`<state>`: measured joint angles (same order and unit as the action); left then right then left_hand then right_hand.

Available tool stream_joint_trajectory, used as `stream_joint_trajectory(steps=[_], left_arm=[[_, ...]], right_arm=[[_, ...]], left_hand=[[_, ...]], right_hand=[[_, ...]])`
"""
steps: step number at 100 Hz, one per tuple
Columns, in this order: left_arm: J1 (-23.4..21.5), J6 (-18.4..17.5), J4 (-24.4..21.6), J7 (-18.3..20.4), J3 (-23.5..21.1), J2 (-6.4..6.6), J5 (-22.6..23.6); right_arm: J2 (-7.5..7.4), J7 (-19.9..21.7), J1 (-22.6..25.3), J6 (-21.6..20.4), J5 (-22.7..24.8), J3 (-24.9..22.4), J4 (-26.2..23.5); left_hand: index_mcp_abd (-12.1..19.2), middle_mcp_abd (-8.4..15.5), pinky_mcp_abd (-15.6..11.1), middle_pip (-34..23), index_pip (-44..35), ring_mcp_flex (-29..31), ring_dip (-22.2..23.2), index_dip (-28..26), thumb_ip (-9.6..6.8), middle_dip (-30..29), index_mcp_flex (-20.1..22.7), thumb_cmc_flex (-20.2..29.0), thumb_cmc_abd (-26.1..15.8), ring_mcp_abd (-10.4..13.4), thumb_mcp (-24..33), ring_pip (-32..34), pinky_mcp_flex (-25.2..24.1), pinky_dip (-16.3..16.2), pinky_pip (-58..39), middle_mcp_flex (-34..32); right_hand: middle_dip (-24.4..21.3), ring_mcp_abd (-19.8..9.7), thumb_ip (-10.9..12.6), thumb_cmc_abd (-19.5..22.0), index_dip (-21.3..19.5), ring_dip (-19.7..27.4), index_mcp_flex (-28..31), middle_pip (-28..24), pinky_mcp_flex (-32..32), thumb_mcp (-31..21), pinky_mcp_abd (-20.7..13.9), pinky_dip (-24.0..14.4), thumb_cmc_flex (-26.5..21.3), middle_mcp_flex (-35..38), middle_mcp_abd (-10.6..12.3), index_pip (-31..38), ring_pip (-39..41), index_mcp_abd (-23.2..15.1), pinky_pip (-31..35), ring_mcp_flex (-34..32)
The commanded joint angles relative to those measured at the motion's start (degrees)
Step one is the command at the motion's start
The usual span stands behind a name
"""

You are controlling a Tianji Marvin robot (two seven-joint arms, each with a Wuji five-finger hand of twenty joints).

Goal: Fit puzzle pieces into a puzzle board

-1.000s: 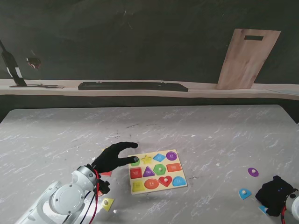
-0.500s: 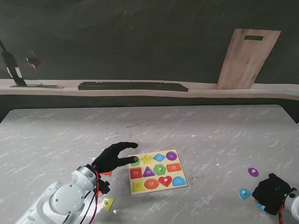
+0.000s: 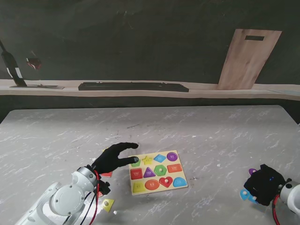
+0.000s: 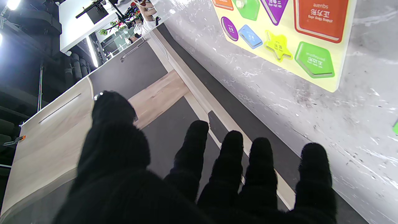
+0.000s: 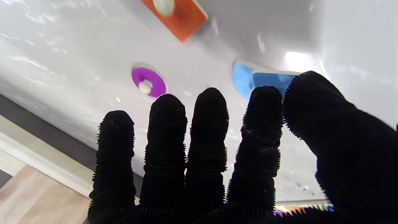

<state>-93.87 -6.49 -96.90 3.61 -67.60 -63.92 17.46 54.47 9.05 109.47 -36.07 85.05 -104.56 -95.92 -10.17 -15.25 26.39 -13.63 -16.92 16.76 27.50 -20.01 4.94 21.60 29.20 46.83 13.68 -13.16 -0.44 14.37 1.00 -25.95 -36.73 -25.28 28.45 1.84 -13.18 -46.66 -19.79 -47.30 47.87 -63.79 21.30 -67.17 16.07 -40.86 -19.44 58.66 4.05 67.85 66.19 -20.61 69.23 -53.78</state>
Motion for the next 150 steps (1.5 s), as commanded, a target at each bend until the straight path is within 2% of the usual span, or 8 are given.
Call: stream_joint_trajectory(steps=[1, 23, 41, 55, 81, 124, 150], left_arm=[[-0.39, 0.01, -0.46, -0.11, -0.25, -0.1, -0.31], [-0.88, -0.04, -0.9, -0.32, -0.75, -0.13, -0.35], [-1.35, -0.22, -1.25, -0.34, -1.32, -0.1, -0.22], [-1.69, -0.42, -1.47, -0.54, -1.7, -0.12, -0.16], [-1.92, -0.16, -1.77, -0.78, -2.0, -0.19, -0.32], [-2.76, -0.74, -2.5, -1.39, -2.68, -0.28, -0.31], [-2.9, -0.9, -2.53, -1.59, -2.82, -0.33, -0.45]], right_arm=[[0.86, 0.18, -1.43, 0.36, 0.01, 1.62, -1.6], [1.33, 5.51, -8.66, 3.48, -6.25, 8.89, -0.22], [1.33, 5.07, -16.26, 6.77, -8.37, 17.29, 3.83], [1.59, 6.96, -22.2, 11.39, -12.3, 24.76, 6.81], [2.39, 10.34, -32.36, 22.45, -20.72, 38.58, 11.41], [4.18, 8.58, -47.7, 31.98, -31.31, 58.93, 19.76], [6.16, 5.62, -56.55, 33.99, -37.97, 70.67, 27.0]], left_hand=[[1.92, 1.01, -6.44, 1.06, 0.82, -0.53, -0.4, 0.07, -1.62, -0.27, 1.4, 0.01, -0.89, 1.12, -1.07, -0.72, -0.53, -0.95, 0.4, -0.19], [1.86, 0.9, -6.39, 1.07, 0.85, -0.51, -0.38, 0.1, -1.61, -0.3, 1.41, 0.08, -0.96, 1.04, -1.05, -0.67, -0.56, -0.97, 0.33, -0.23], [1.84, 0.9, -6.33, 1.04, 0.8, -0.5, -0.35, 0.1, -1.61, -0.29, 1.59, 0.19, -1.04, 0.92, -1.04, -0.61, -0.55, -0.99, 0.21, -0.28], [1.66, 0.72, -6.22, 1.06, 0.85, -0.56, -0.34, 0.12, -1.61, -0.31, 1.63, 0.26, -1.12, 0.86, -1.05, -0.57, -0.61, -0.98, 0.14, -0.27], [1.6, 0.61, -6.21, 1.05, 0.94, -0.65, -0.33, 0.15, -1.61, -0.32, 1.78, 0.37, -1.28, 0.77, -1.06, -0.5, -0.67, -0.93, 0.04, -0.31], [1.51, 0.65, -6.16, 0.94, 0.95, -0.65, -0.33, 0.15, -1.59, -0.32, 1.91, 0.45, -1.44, 0.69, -1.12, -0.34, -0.74, -0.84, -0.18, -0.37], [1.72, 0.69, -6.17, 0.91, 0.89, -0.59, -0.34, 0.13, -1.57, -0.34, 1.96, 0.38, -1.44, 0.83, -1.17, -0.27, -0.69, -0.78, -0.31, -0.42]], right_hand=[[0.1, 1.05, 2.96, -0.39, -0.5, -1.16, 4.06, -1.59, 0.28, -6.46, 1.48, -0.66, -3.43, 1.95, -1.69, 2.16, 2.32, -3.4, 1.8, -1.53], [0.8, 2.05, 3.44, -1.49, -0.99, -1.8, 5.18, -2.51, 0.67, -7.63, 2.09, -0.85, -3.73, 2.82, -3.29, 2.38, 4.1, -1.99, 2.78, -2.63], [1.17, 2.1, 3.92, -1.64, -1.41, -2.05, 5.48, -3.08, 1.19, -8.22, 2.47, -0.84, -3.63, 3.02, -3.78, 2.42, 4.97, -1.66, 3.27, -3.17], [1.22, 2.57, 4.06, -1.96, -1.63, -2.12, 5.67, -3.22, 1.21, -8.32, 2.71, -0.84, -3.89, 3.17, -4.28, 2.34, 5.42, -1.33, 3.77, -3.38], [1.13, 3.83, 3.91, -2.8, -1.6, -2.12, 6.48, -3.24, 0.86, -8.71, 3.51, -0.82, -4.86, 3.53, -5.56, 2.19, 5.96, 0.16, 4.48, -3.47], [1.18, 3.95, 3.93, -2.99, -1.92, -2.1, 6.82, -3.6, 0.97, -9.2, 3.78, -0.65, -4.89, 3.66, -5.92, 2.03, 6.68, 0.59, 5.09, -3.82], [1.15, 3.85, 3.8, -2.55, -2.18, -2.0, 6.44, -3.65, 0.83, -8.93, 3.77, -0.48, -4.94, 3.38, -5.84, 1.94, 6.63, 0.53, 5.12, -3.53]])
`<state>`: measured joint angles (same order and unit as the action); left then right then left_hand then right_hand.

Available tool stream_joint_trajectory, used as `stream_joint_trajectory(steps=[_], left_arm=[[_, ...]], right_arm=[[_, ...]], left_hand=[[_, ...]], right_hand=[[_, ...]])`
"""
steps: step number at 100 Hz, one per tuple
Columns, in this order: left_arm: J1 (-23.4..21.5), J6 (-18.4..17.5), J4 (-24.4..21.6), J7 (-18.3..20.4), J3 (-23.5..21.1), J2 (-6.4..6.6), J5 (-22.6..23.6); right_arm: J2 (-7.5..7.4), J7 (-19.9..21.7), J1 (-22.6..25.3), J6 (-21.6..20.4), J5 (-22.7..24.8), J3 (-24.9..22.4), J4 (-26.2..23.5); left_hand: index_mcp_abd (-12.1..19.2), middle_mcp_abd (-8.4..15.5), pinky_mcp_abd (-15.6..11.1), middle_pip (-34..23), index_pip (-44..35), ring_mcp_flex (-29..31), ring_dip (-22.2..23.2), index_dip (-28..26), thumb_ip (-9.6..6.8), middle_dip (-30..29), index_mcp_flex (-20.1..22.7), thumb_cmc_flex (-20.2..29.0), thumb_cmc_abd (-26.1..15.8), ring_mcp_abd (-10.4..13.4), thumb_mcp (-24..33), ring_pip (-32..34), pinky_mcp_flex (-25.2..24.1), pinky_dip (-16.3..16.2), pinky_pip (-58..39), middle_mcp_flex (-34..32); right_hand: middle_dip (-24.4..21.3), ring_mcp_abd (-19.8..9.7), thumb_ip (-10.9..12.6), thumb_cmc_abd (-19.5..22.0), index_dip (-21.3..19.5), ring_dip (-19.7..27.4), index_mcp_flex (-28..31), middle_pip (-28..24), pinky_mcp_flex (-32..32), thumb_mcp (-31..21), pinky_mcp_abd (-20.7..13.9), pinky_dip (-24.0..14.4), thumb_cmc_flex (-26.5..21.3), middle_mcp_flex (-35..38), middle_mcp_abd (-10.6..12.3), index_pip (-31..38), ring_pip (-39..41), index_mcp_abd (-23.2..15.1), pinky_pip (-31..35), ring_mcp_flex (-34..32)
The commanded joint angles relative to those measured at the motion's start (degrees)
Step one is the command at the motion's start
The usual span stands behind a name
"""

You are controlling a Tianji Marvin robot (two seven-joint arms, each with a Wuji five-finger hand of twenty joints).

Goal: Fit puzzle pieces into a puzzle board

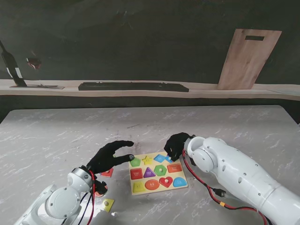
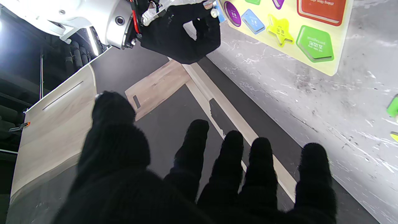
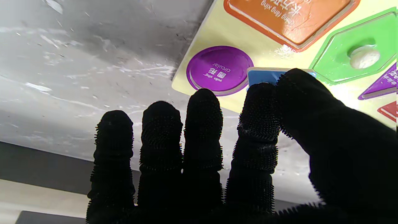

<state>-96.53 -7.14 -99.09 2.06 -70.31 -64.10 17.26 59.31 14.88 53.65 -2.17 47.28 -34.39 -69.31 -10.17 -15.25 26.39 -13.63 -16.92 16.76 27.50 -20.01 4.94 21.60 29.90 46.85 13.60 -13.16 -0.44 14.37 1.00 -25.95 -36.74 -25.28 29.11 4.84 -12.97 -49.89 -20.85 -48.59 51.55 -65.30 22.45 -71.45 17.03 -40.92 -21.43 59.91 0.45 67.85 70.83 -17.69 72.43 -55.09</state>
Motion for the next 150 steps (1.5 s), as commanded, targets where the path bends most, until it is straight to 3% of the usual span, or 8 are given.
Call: stream_joint_trajectory(steps=[1, 37, 55, 76, 103, 150], left_arm=[[-0.25, -0.27, -0.33, -0.04, -0.12, -0.16, -0.26], [-0.37, -0.56, -0.21, -0.24, -0.28, -0.19, -0.23], [-0.4, -0.71, -0.12, -0.22, -0.34, -0.18, -0.22], [-0.42, -0.73, -0.04, -0.3, -0.33, -0.19, -0.12], [-0.25, -0.71, 0.21, -0.22, -0.16, -0.18, -0.18], [0.02, -0.46, 0.46, -0.08, 0.08, -0.2, -0.49]], right_arm=[[1.42, -0.34, -1.03, 0.15, -0.45, 0.9, 0.65], [5.95, -3.32, -9.24, 3.07, -8.96, 11.71, 9.69], [8.22, -4.65, -11.68, 3.63, -11.32, 15.24, 14.16], [9.72, -5.42, -12.54, 3.52, -12.6, 17.63, 17.24], [10.39, -6.13, -12.96, 2.44, -12.61, 19.45, 19.19], [10.08, -7.88, -13.27, -1.69, -10.59, 21.15, 20.02]], left_hand=[[1.66, 0.68, -6.18, 0.9, 0.9, -0.6, -0.34, 0.14, -1.57, -0.34, 1.23, 0.38, -1.35, 0.8, -1.17, -0.28, -0.68, -0.78, -0.31, -0.42], [1.49, 0.51, -6.1, 0.96, 0.93, -0.65, -0.36, 0.13, -1.6, -0.36, 1.22, 0.44, -1.33, 0.7, -1.13, -0.27, -0.75, -0.69, -0.38, -0.39], [1.45, 0.52, -6.09, 1.0, 0.97, -0.69, -0.38, 0.13, -1.6, -0.38, 1.32, 0.46, -1.31, 0.67, -1.13, -0.3, -0.75, -0.66, -0.38, -0.37], [1.52, 0.5, -6.09, 1.02, 1.03, -0.7, -0.4, 0.13, -1.6, -0.39, 1.27, 0.4, -1.34, 0.71, -1.16, -0.33, -0.79, -0.6, -0.33, -0.37], [1.58, 0.56, -6.11, 1.0, 0.99, -0.64, -0.4, 0.09, -1.6, -0.37, 1.3, 0.4, -1.3, 0.73, -1.16, -0.33, -0.74, -0.6, -0.35, -0.39], [1.68, 0.67, -6.11, 0.97, 0.89, -0.66, -0.39, 0.06, -1.58, -0.36, 1.29, 0.29, -1.35, 0.79, -1.18, -0.32, -0.73, -0.6, -0.39, -0.37]], right_hand=[[0.5, 0.85, 3.6, 0.69, -1.12, -0.71, 2.72, -2.15, -0.3, -4.64, 2.8, -0.42, -2.96, 2.13, -2.23, 1.92, 2.0, -2.41, 1.93, -2.22], [0.43, 0.81, 3.61, 1.21, -1.29, -0.62, 2.47, -2.27, -0.51, -4.23, 2.79, -0.21, -2.9, 1.94, -2.13, 1.86, 2.12, -2.41, 2.13, -2.05], [0.4, 0.74, 3.7, 1.49, -1.3, -0.57, 2.28, -2.4, -0.56, -4.07, 2.78, -0.16, -2.83, 1.82, -2.05, 1.89, 2.22, -2.44, 2.33, -1.99], [0.31, 0.81, 3.78, 1.6, -1.28, -0.5, 2.23, -2.48, -0.6, -3.97, 2.86, -0.08, -2.84, 1.77, -2.08, 1.96, 2.3, -2.53, 2.52, -1.94], [0.23, 0.8, 3.79, 1.87, -1.24, -0.4, 2.03, -2.52, -0.8, -3.74, 2.88, 0.07, -2.77, 1.61, -2.0, 1.94, 2.34, -2.5, 2.59, -1.87], [0.22, 0.16, 3.86, 3.01, -1.36, -0.21, 1.0, -2.58, -0.88, -2.94, 2.7, 0.31, -2.28, 1.02, -1.2, 2.04, 2.1, -3.37, 2.65, -1.37]])
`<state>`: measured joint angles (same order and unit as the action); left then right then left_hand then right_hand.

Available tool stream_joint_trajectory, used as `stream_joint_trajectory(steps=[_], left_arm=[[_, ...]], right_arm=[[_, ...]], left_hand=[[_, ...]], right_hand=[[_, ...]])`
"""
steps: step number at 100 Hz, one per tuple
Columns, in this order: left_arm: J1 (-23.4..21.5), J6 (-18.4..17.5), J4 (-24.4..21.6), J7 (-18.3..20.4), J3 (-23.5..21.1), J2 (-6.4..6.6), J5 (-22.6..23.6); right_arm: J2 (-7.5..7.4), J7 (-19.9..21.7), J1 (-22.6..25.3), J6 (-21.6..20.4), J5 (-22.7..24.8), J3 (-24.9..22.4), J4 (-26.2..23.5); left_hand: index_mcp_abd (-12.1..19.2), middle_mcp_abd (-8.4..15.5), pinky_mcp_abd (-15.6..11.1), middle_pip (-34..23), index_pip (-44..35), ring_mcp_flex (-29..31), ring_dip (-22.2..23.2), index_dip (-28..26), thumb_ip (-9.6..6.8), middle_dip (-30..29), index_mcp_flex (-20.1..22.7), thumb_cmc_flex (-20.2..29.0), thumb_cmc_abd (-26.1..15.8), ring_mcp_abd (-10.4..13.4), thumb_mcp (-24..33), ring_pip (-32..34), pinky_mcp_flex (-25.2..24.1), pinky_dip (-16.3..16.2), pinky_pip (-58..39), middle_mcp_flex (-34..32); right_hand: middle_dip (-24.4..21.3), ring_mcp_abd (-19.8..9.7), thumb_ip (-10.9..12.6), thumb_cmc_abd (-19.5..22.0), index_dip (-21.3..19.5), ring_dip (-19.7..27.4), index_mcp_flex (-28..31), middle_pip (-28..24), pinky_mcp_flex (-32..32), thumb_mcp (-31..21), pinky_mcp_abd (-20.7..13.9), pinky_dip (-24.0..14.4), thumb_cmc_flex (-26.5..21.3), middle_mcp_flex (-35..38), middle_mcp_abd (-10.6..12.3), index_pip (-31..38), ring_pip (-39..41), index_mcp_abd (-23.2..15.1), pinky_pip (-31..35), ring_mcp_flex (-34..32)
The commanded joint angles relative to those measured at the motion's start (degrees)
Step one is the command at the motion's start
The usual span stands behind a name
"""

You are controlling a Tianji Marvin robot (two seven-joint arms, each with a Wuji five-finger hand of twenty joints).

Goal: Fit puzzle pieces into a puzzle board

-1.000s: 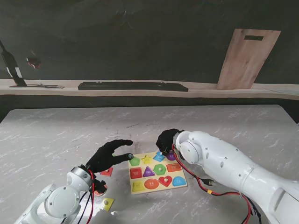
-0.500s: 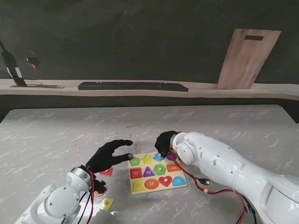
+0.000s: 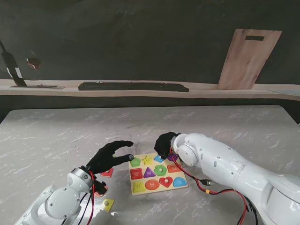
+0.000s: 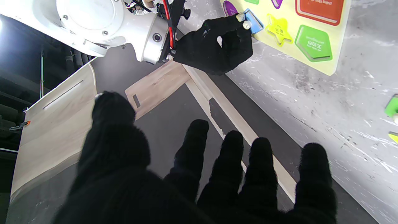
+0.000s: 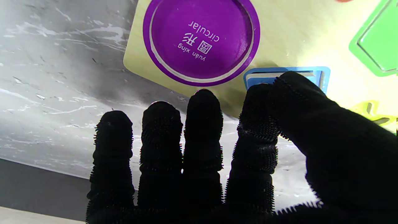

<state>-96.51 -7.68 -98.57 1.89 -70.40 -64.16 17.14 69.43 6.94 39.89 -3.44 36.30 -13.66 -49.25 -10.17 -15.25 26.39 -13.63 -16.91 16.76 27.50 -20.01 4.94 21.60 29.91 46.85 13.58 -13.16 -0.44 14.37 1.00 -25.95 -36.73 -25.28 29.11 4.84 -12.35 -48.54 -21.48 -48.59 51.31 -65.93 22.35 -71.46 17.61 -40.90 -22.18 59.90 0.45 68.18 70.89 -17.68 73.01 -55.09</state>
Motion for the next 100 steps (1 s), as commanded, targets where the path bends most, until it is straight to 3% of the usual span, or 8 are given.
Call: stream_joint_trajectory(steps=[1, 55, 66, 80, 88, 100], left_arm=[[0.01, 0.09, -0.05, 0.09, 0.17, -0.13, -0.37], [0.26, 0.32, 0.16, 0.17, 0.4, -0.16, -0.62], [0.22, 0.29, 0.12, 0.07, 0.38, -0.18, -0.62], [0.21, 0.34, 0.12, -0.03, 0.38, -0.21, -0.6], [0.23, 0.43, 0.1, 0.04, 0.42, -0.2, -0.67], [0.26, 0.47, 0.12, 0.22, 0.45, -0.17, -0.78]], right_arm=[[-0.05, 0.06, 0.5, -0.45, 0.41, 0.43, -0.05], [0.21, 0.82, 0.1, -0.77, 0.11, 1.45, 0.0], [-0.11, 2.17, 0.03, 0.38, -0.05, 1.62, -0.85], [-0.59, 2.93, 0.13, 1.17, 0.25, 1.73, -1.7], [-0.8, 2.92, 0.27, 1.66, 0.72, 1.9, -2.01], [-0.99, 2.95, 0.54, 2.19, 0.99, 1.94, -2.21]], left_hand=[[1.68, 0.66, -6.12, 0.98, 0.89, -0.66, -0.39, 0.07, -1.58, -0.37, 1.26, 0.29, -1.3, 0.81, -1.19, -0.32, -0.73, -0.6, -0.39, -0.36], [1.46, 0.45, -5.99, 1.05, 1.07, -0.65, -0.38, 0.12, -1.58, -0.41, 1.41, 0.46, -1.54, 0.58, -1.15, -0.31, -0.78, -0.58, -0.37, -0.41], [1.51, 0.54, -6.02, 1.04, 1.1, -0.67, -0.39, 0.13, -1.57, -0.41, 1.41, 0.37, -1.68, 0.71, -1.18, -0.32, -0.79, -0.57, -0.38, -0.43], [1.49, 0.5, -5.98, 1.03, 1.05, -0.62, -0.4, 0.11, -1.56, -0.41, 1.57, 0.33, -1.71, 0.7, -1.2, -0.31, -0.79, -0.57, -0.38, -0.44], [1.53, 0.61, -6.04, 1.02, 1.05, -0.63, -0.4, 0.11, -1.56, -0.41, 1.57, 0.31, -1.76, 0.72, -1.21, -0.31, -0.77, -0.56, -0.39, -0.46], [1.62, 0.62, -6.13, 1.03, 1.01, -0.62, -0.41, 0.09, -1.55, -0.42, 1.61, 0.23, -1.82, 0.79, -1.23, -0.33, -0.76, -0.56, -0.4, -0.43]], right_hand=[[0.21, 0.15, 3.22, 1.67, -0.73, -0.21, 1.24, -1.95, -0.77, -2.89, 2.12, 0.3, -1.48, 1.01, -1.18, 1.73, 2.04, -3.38, 2.07, -1.37], [0.33, 0.13, 3.45, 2.93, -0.62, -0.14, 0.18, -1.97, -1.03, -1.91, 2.07, 0.5, -0.83, 0.58, -1.09, 1.81, 1.99, -2.95, 2.01, -1.15], [1.72, 0.5, 3.42, 4.54, -0.43, -0.14, -0.47, -1.86, -1.49, 1.2, 2.26, 0.53, -0.03, 0.1, -1.23, 1.85, 1.88, -2.12, 2.0, -0.73], [3.65, 1.07, 0.27, 7.95, -0.38, -0.21, -0.26, -1.07, -1.92, 10.5, 2.5, 0.41, 3.01, 0.08, -1.53, 2.01, 1.83, -1.61, 1.97, -0.45], [3.97, 1.16, 0.85, 9.9, -1.63, -0.23, 0.35, -0.86, -2.04, 13.86, 2.63, 0.3, 5.32, -0.08, -1.75, 0.36, 1.81, 0.12, 2.0, -0.3], [4.11, 1.03, 1.07, 10.66, -2.29, -0.26, 0.23, -0.9, -2.17, 14.88, 2.6, 0.25, 6.89, -0.49, -1.87, -0.28, 1.82, 1.13, 2.03, -0.11]])
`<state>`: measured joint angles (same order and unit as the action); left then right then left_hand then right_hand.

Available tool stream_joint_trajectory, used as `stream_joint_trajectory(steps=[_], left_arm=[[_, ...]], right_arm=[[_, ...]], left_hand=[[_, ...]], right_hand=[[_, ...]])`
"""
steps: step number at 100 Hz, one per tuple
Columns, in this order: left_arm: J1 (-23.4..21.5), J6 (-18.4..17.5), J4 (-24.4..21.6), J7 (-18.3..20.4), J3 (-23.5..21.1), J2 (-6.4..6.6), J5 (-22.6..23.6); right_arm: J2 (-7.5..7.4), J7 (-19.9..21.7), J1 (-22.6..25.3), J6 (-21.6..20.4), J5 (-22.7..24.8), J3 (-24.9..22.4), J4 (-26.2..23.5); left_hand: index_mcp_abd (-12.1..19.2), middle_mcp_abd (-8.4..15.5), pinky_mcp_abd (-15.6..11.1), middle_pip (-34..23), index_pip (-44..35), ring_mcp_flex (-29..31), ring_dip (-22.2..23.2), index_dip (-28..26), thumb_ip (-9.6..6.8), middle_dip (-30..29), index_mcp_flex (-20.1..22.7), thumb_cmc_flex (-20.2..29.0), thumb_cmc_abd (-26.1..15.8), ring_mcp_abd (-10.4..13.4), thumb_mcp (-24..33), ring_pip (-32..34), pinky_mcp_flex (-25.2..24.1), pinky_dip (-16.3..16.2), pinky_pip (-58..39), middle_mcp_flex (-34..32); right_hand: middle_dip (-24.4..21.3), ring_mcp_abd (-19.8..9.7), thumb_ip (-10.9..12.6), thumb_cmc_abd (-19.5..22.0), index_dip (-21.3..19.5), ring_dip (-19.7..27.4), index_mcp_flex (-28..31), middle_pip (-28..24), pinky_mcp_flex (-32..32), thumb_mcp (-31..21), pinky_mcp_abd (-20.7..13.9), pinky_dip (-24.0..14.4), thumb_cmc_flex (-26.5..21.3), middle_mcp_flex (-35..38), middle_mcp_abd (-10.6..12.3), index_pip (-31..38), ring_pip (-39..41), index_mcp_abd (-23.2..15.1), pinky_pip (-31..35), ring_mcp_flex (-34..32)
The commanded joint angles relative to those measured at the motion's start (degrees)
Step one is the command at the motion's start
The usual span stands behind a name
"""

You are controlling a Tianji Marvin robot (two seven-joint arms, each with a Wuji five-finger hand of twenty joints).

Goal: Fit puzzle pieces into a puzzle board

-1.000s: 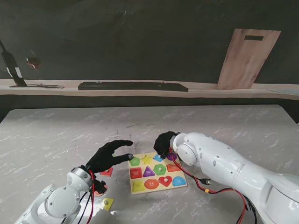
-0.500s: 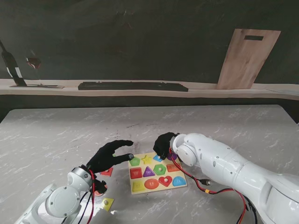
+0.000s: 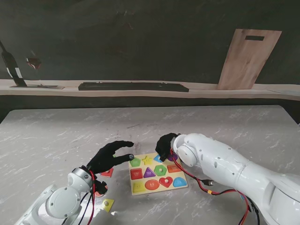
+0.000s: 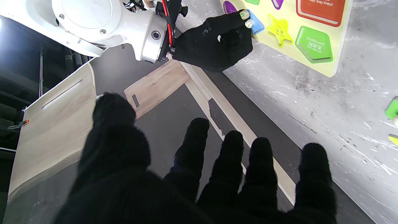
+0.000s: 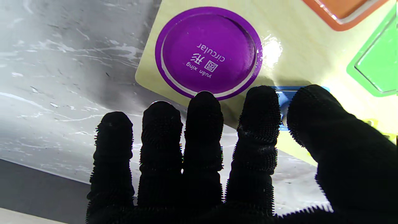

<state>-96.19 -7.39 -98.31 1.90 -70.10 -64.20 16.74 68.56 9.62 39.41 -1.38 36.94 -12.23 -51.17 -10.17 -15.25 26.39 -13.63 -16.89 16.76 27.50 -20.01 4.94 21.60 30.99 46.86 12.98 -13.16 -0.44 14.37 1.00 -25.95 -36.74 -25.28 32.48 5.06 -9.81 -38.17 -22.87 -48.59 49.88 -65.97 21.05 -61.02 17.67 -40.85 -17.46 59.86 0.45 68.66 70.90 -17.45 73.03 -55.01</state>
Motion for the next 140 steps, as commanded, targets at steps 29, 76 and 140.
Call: stream_joint_trajectory(steps=[29, 76, 140], left_arm=[[0.02, 0.47, -0.14, 0.26, 0.28, -0.14, -0.55], [0.2, 0.71, -0.04, 0.11, 0.47, -0.2, -0.62], [0.38, 1.24, -0.01, 0.25, 0.67, -0.22, -0.91]], right_arm=[[-1.19, -0.84, 2.79, 1.98, 2.03, -1.16, -2.0], [-2.93, -1.65, 5.54, 6.13, 5.07, -4.86, -5.57], [-9.76, 3.04, 26.0, -6.42, 17.23, -39.17, -23.73]], left_hand=[[1.52, 0.64, -6.08, 1.05, 0.87, -0.59, -0.4, 0.04, -1.52, -0.44, 0.94, 0.26, -1.39, 0.74, -1.22, -0.33, -0.78, -0.56, -0.42, -0.5], [1.6, 0.52, -6.1, 1.05, 1.04, -0.59, -0.37, 0.12, -1.49, -0.44, 0.94, 0.46, -1.7, 0.72, -1.23, -0.26, -0.77, -0.56, -0.51, -0.53], [1.57, 0.55, -6.05, 1.01, 1.05, -0.6, -0.39, 0.15, -1.45, -0.47, 0.97, 0.61, -1.83, 0.67, -1.32, -0.25, -0.81, -0.48, -0.48, -0.55]], right_hand=[[1.02, 1.01, 2.76, 4.7, -6.49, -0.18, 2.18, -1.1, -1.4, 8.29, 2.88, 0.09, 6.74, -1.29, -2.18, -4.14, 1.93, 3.91, 2.18, 0.35], [0.91, 1.7, 4.32, 10.29, -13.46, 0.0, 2.55, -1.49, -1.96, 15.37, 3.55, -0.08, 11.89, -1.47, -2.86, -6.85, 2.52, 5.51, 3.2, 0.63], [-3.06, -0.83, 5.5, 9.08, -9.88, 4.09, -10.39, 4.4, -2.8, 13.43, -0.26, 0.56, 8.33, -9.2, 0.32, -13.04, -7.85, 4.94, 1.39, 7.85]])
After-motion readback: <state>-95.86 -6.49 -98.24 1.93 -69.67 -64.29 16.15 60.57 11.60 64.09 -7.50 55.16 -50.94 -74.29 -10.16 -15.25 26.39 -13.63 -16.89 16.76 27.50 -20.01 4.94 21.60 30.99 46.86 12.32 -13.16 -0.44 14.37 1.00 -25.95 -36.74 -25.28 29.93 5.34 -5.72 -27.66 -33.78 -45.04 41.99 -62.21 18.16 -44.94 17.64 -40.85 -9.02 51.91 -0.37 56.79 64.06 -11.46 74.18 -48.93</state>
